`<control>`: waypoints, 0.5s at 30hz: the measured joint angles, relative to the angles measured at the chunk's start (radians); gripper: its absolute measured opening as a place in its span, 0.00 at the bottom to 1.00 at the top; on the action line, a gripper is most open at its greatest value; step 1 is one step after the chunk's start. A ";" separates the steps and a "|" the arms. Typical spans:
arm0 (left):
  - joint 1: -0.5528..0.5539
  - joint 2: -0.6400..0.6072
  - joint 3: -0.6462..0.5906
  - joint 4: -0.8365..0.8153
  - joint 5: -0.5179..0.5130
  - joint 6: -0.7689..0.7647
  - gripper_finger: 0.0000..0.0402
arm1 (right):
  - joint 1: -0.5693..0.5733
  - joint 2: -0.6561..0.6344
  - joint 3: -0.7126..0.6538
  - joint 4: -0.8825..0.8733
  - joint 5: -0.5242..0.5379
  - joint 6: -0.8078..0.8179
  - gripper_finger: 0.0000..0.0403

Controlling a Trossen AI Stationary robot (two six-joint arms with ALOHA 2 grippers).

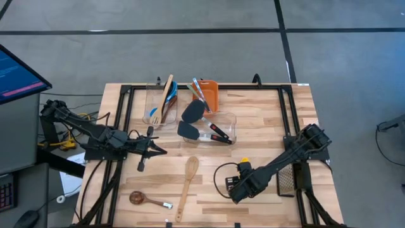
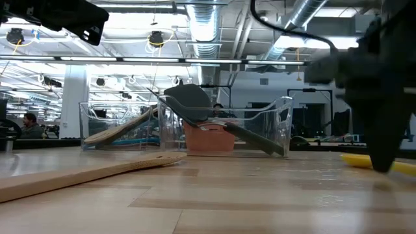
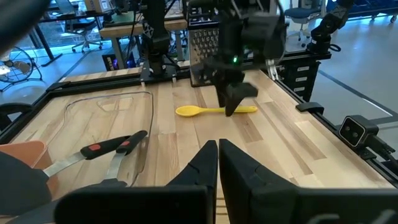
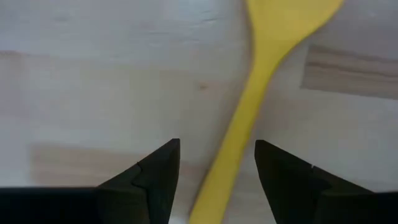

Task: Pick & Place Kitchen Items
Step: Put the yellow serving spoon into the top transparent bin

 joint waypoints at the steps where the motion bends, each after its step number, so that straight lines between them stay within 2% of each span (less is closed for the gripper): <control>1: 0.000 0.000 0.000 0.001 0.000 0.000 0.01 | -0.001 0.011 0.000 -0.002 -0.002 -0.002 0.50; 8: 0.000 0.000 0.000 0.001 0.000 0.000 0.01 | -0.011 0.057 0.006 -0.018 -0.034 -0.003 0.43; 15: 0.000 0.000 0.000 0.001 0.001 0.000 0.01 | -0.020 0.060 0.005 -0.020 -0.046 0.006 0.23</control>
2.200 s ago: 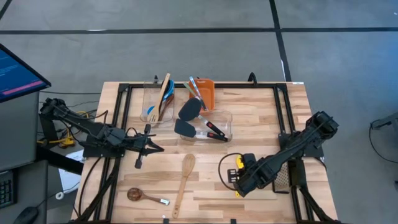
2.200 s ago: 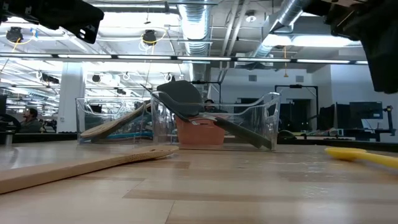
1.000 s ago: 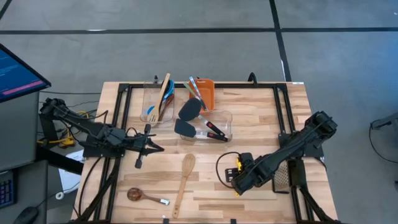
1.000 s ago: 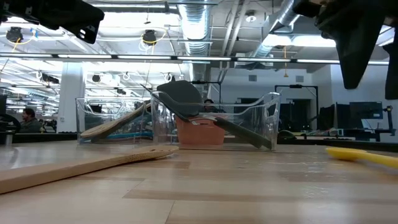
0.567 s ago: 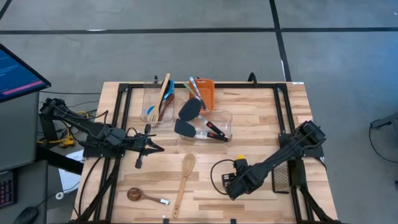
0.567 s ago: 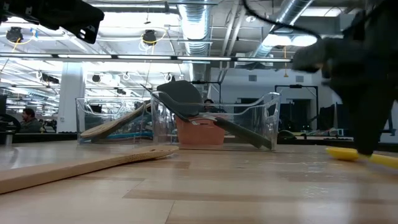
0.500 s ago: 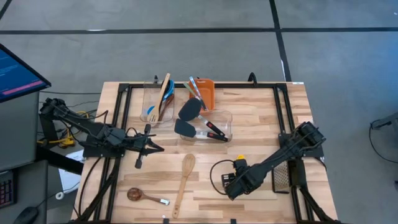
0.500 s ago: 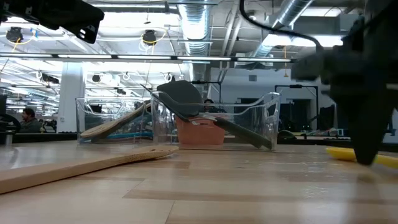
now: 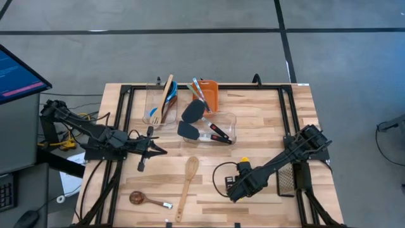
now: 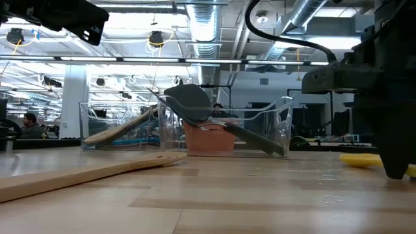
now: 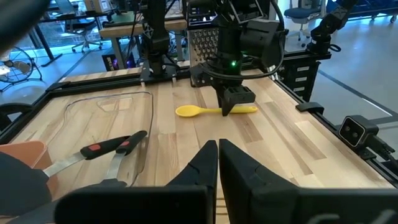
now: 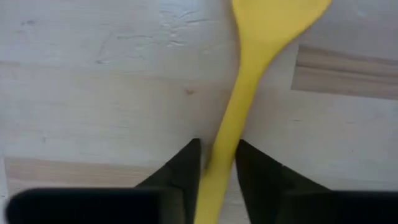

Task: Pick & Place Kitchen Items
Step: Put the yellow serving spoon into the top transparent bin

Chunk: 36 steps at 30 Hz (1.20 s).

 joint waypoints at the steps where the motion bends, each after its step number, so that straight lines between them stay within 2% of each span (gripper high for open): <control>1: 0.000 0.000 0.000 0.000 0.000 0.000 0.01 | 0.000 0.000 0.000 0.000 -0.001 0.001 0.20; 6: 0.000 0.000 0.000 0.000 0.000 0.000 0.01 | 0.000 0.000 -0.001 0.001 -0.005 0.001 0.08; 19: 0.000 0.000 0.000 0.001 0.000 0.000 0.01 | 0.010 -0.016 0.089 -0.104 -0.030 -0.063 0.08; 29: 0.000 0.000 0.000 0.002 0.000 -0.003 0.01 | 0.031 -0.138 0.120 -0.143 0.187 -0.099 0.08; 36: 0.000 0.000 0.000 0.002 0.000 -0.003 0.01 | -0.002 -0.204 0.120 -0.146 0.360 -0.222 0.08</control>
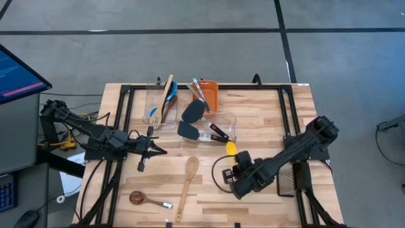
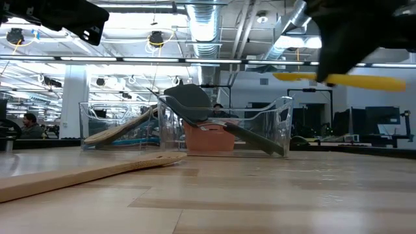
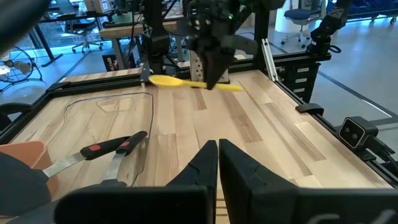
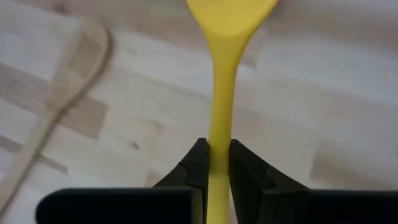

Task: Pick & Place Kitchen Items
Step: Put the yellow serving spoon into the top transparent bin

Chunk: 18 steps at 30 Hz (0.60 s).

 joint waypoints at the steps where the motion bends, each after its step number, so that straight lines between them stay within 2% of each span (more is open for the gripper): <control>1: 0.000 0.000 0.000 0.000 0.000 0.000 0.01 | -0.009 -0.006 0.000 0.000 0.021 -0.027 0.08; 7: 0.000 0.000 0.000 0.007 -0.009 0.000 0.01 | -0.079 -0.019 0.001 0.003 0.189 -0.203 0.08; 12: 0.000 0.002 0.000 0.077 -0.148 -0.001 0.03 | -0.128 -0.015 0.002 0.019 0.332 -0.331 0.08; 18: 0.033 0.019 0.000 0.187 -0.258 -0.005 0.15 | -0.160 -0.014 0.002 0.111 0.542 -0.512 0.07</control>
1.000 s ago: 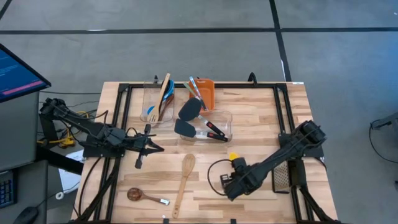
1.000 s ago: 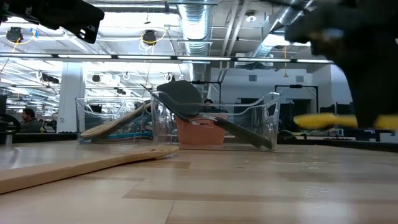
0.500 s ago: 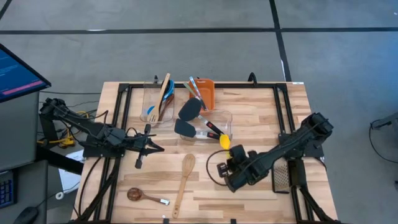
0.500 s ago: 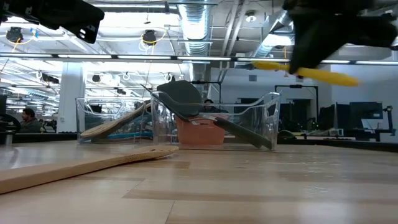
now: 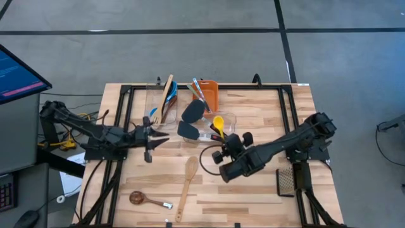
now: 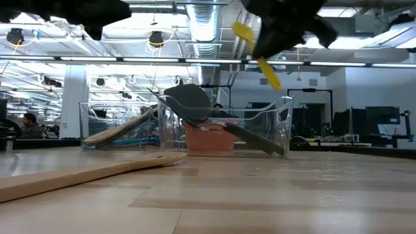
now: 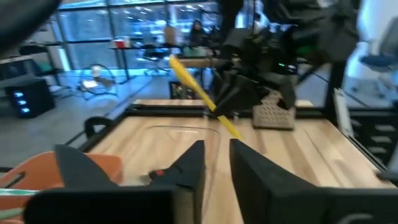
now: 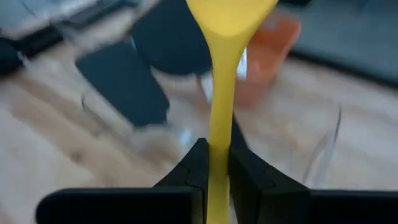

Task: Pick & Place Kitchen Items
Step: Put the yellow serving spoon into the top transparent bin

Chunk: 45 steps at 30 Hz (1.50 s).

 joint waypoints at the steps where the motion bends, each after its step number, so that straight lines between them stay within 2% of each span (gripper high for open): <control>1: 0.012 0.011 0.000 0.020 -0.001 -0.001 0.17 | -0.005 0.000 0.000 0.021 0.036 -0.033 0.07; 7: 0.093 0.163 0.000 0.206 0.008 -0.002 0.33 | -0.038 0.000 0.000 0.227 0.180 -0.297 0.07; 14: 0.189 0.407 0.000 0.558 0.108 0.005 0.49 | -0.054 0.000 0.000 0.485 0.265 -0.624 0.07; 20: 0.267 0.546 0.007 0.800 0.245 0.048 0.56 | -0.053 0.010 0.001 0.533 0.293 -0.739 0.07; 27: 0.316 0.663 0.104 0.809 0.377 -0.008 0.56 | -0.062 0.114 -0.001 0.645 0.289 -0.855 0.07; 30: 0.317 0.709 0.138 0.803 0.384 -0.004 0.55 | -0.064 0.158 0.002 0.727 0.304 -0.882 0.07; 36: 0.329 0.769 0.171 0.807 0.384 -0.014 0.54 | -0.065 0.163 0.000 0.757 0.355 -0.893 0.07; 42: 0.346 0.789 0.202 0.800 0.405 -0.053 0.54 | -0.069 0.162 0.001 0.863 0.325 -1.020 0.07; 45: 0.354 0.804 0.222 0.803 0.420 -0.053 0.53 | -0.073 0.162 0.001 0.869 0.308 -1.027 0.07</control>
